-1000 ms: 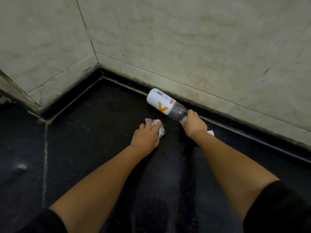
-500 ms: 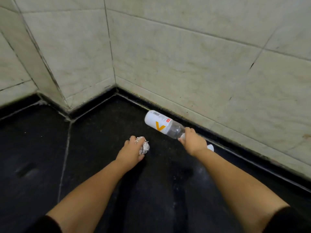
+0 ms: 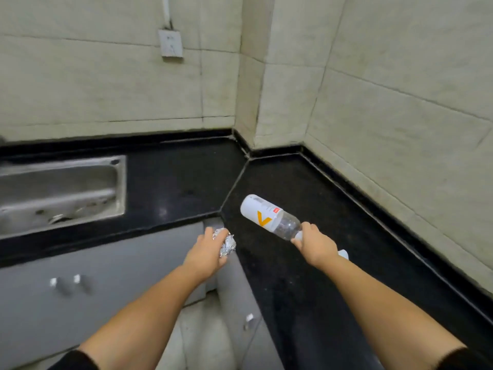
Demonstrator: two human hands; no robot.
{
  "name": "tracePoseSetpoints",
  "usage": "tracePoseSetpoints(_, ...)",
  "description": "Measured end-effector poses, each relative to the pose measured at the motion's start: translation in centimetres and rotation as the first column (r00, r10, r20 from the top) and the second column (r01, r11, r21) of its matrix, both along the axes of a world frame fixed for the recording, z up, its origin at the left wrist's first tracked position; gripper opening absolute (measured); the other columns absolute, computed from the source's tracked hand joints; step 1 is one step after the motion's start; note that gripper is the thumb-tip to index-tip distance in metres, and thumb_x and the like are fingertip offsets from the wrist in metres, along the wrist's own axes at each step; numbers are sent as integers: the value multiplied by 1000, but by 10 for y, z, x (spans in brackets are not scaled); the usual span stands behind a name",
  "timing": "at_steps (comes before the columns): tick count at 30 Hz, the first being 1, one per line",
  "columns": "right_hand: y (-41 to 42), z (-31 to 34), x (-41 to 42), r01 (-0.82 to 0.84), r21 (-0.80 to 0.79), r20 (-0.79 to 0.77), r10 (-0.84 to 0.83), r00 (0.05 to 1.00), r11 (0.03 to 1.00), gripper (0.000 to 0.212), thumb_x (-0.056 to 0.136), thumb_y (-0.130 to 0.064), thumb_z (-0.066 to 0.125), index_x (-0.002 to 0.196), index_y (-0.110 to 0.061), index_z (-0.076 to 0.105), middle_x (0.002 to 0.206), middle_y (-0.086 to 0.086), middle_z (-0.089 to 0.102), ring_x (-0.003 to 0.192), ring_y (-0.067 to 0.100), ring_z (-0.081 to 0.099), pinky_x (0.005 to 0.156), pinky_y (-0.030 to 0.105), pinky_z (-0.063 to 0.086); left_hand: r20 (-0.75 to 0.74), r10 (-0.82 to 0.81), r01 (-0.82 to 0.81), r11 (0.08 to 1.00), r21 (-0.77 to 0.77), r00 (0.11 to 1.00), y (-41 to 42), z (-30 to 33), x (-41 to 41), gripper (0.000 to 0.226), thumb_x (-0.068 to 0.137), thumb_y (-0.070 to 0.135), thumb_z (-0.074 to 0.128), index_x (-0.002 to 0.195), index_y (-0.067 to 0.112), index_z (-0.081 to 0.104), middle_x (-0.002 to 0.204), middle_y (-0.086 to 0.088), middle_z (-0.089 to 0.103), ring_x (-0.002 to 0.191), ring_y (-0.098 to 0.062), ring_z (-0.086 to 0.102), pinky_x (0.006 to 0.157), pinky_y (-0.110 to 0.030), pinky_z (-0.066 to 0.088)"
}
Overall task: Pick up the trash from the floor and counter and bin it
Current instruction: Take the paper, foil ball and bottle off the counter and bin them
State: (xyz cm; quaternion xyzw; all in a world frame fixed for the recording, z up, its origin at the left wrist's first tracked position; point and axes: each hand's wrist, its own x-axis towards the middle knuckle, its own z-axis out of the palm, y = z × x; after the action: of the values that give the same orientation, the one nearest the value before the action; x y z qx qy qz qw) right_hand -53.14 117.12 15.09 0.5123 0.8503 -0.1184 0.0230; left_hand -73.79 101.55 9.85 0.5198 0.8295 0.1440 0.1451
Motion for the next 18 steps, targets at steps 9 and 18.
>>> tracePoseSetpoints(9, -224, -14, -174, -547, -25, 99, 546, 832, 837, 37, 99, -32, 41, 127, -9, 40, 134, 13, 47, 116, 36, 58, 88, 41, 46, 24, 615, -613, 788, -62, 788, -334, -3, -79, 52, 86, 25, 58, 135, 20, 41, 127, -14, 40, 116, -39, 47, 96, -42, 46)
tracePoseSetpoints(18, -544, -59, -265, -854, -202, 75, 877, 474, 479, 28, 98, -23, 36, 120, -7, 43, 130, 16, 49, 114, 37, 58, 84, 40, 42, -27, 933, -922, 350, -165, 359, -689, -14, -20, 59, 85, 28, 61, 137, 21, 37, 128, -14, 39, 118, -38, 48, 98, -46, 46)
